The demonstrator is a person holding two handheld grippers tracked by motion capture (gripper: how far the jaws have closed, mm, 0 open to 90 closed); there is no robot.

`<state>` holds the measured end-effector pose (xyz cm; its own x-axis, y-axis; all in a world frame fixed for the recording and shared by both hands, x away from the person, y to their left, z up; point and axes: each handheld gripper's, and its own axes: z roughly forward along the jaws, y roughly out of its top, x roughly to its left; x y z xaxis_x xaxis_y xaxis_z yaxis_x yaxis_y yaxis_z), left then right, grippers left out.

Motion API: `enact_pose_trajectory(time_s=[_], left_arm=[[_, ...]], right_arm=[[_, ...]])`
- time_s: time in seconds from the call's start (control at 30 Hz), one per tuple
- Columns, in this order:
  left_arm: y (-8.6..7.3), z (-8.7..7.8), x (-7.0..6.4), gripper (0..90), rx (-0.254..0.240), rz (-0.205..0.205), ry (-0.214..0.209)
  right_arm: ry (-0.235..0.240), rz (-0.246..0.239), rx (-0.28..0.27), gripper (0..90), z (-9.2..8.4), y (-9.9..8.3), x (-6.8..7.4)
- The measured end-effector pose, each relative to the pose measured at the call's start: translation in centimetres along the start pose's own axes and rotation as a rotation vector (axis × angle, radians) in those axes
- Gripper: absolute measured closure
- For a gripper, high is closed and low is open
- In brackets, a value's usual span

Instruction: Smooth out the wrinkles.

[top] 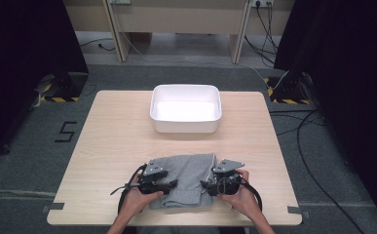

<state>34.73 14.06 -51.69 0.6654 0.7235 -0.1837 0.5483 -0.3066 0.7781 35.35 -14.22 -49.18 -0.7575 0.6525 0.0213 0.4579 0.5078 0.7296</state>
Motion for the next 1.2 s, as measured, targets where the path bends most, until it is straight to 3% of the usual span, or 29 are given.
enact_pose_trajectory(time_s=[0.17, 0.47, 0.9, 1.2], left_arm=[[-0.1, 0.0, -0.2, 43.5, 0.007, 0.037, 0.016], [-0.1, -0.3, 0.2, 43.5, 0.027, 0.064, 0.025], [-0.3, -2.0, 2.8, 43.5, 0.058, 0.037, 0.048], [-0.8, -3.2, 4.7, 43.4, 0.063, 0.013, 0.101]], right_arm=[[-0.025, -0.048, 0.014, 32.3, 0.9, -0.4, 0.2], [-0.024, -0.044, 0.018, 31.9, 1.7, -0.1, 0.5], [0.01, -0.058, 0.001, 31.5, 4.2, 1.7, 1.4], [0.035, -0.07, 0.002, 31.5, 6.4, 3.6, 2.2]])
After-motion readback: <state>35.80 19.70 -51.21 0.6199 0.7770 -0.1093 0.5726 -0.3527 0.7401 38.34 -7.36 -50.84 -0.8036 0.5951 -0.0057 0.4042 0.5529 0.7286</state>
